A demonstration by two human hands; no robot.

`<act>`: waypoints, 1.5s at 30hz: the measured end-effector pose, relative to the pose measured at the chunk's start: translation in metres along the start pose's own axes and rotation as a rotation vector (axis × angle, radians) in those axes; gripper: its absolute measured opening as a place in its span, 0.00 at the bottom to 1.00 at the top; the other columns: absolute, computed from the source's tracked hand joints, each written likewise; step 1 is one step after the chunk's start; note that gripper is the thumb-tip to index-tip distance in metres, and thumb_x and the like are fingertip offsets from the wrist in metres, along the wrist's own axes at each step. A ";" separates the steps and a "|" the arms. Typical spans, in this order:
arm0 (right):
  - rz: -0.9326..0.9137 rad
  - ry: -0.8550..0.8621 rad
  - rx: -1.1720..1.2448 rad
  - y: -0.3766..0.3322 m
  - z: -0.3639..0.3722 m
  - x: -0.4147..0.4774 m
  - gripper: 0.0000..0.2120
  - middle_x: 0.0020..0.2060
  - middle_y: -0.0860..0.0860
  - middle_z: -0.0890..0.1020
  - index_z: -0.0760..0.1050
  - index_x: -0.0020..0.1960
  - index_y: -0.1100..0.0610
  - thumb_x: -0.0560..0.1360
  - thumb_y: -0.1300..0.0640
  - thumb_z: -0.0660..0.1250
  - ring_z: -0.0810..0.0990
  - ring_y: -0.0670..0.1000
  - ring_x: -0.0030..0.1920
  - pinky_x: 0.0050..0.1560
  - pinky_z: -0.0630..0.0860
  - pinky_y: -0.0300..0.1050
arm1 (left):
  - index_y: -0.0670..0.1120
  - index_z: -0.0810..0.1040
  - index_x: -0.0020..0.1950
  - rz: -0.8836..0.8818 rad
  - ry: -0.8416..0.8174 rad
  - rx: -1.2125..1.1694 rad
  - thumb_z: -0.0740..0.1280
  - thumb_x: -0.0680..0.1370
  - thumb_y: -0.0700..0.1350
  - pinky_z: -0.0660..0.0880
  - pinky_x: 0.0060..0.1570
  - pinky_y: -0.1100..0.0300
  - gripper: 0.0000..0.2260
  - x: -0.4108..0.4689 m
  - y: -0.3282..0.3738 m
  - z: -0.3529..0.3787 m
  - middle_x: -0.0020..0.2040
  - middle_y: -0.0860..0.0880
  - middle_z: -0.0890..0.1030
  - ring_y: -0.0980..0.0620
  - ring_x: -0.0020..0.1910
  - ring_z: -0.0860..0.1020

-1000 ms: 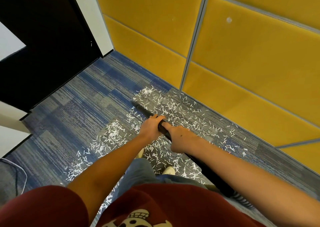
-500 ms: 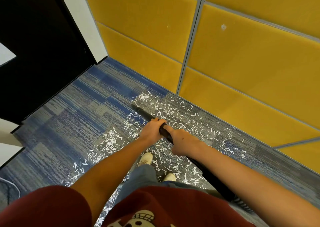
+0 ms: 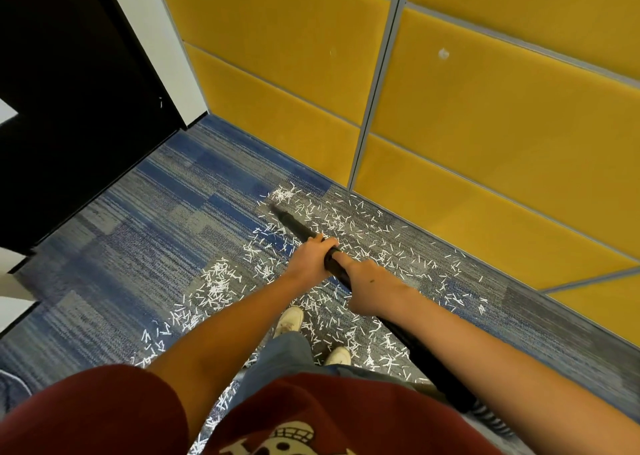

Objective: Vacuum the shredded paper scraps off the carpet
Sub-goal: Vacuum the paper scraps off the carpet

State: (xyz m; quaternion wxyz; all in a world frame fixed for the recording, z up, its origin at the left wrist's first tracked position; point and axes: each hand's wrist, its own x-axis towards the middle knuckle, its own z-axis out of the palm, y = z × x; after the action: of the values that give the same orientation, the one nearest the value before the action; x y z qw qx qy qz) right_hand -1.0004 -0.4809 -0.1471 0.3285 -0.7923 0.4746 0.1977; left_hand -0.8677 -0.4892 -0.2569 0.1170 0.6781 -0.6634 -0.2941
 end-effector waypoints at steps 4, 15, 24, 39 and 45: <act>-0.020 -0.019 -0.025 -0.003 0.001 -0.007 0.35 0.46 0.54 0.73 0.55 0.74 0.49 0.72 0.69 0.62 0.76 0.53 0.41 0.36 0.76 0.43 | 0.47 0.74 0.60 -0.024 0.008 0.048 0.67 0.74 0.40 0.75 0.51 0.50 0.15 -0.009 -0.003 0.003 0.57 0.46 0.77 0.44 0.54 0.77; -0.018 -0.020 0.003 0.007 0.013 -0.025 0.37 0.52 0.57 0.76 0.54 0.75 0.49 0.72 0.68 0.65 0.79 0.57 0.49 0.46 0.79 0.48 | 0.48 0.74 0.62 -0.041 0.030 0.067 0.67 0.74 0.41 0.76 0.51 0.49 0.16 -0.026 0.007 0.016 0.58 0.47 0.78 0.44 0.54 0.78; 0.024 0.005 0.018 0.013 0.016 -0.024 0.35 0.49 0.56 0.75 0.55 0.74 0.50 0.72 0.68 0.63 0.79 0.56 0.46 0.44 0.79 0.48 | 0.48 0.73 0.62 0.002 0.013 0.057 0.68 0.73 0.40 0.75 0.53 0.48 0.17 -0.014 0.013 0.024 0.59 0.46 0.76 0.43 0.58 0.75; -0.020 -0.013 0.039 -0.019 -0.003 0.022 0.35 0.50 0.57 0.75 0.55 0.74 0.50 0.72 0.68 0.64 0.80 0.57 0.48 0.47 0.80 0.52 | 0.47 0.75 0.60 -0.038 0.076 0.059 0.69 0.73 0.41 0.76 0.50 0.50 0.16 0.007 -0.033 -0.006 0.58 0.47 0.77 0.44 0.53 0.77; 0.026 -0.018 0.030 -0.017 -0.004 0.027 0.35 0.51 0.57 0.75 0.53 0.74 0.50 0.73 0.67 0.64 0.80 0.58 0.49 0.49 0.80 0.54 | 0.47 0.74 0.58 -0.015 0.031 0.036 0.67 0.75 0.40 0.76 0.50 0.49 0.13 0.018 -0.032 -0.005 0.56 0.46 0.77 0.44 0.53 0.77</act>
State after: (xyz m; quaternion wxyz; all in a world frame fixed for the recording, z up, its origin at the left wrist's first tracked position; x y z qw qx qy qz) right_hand -0.9725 -0.4947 -0.1551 0.3421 -0.7792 0.4847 0.2021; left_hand -0.8390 -0.5048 -0.2751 0.1128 0.6894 -0.6618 -0.2722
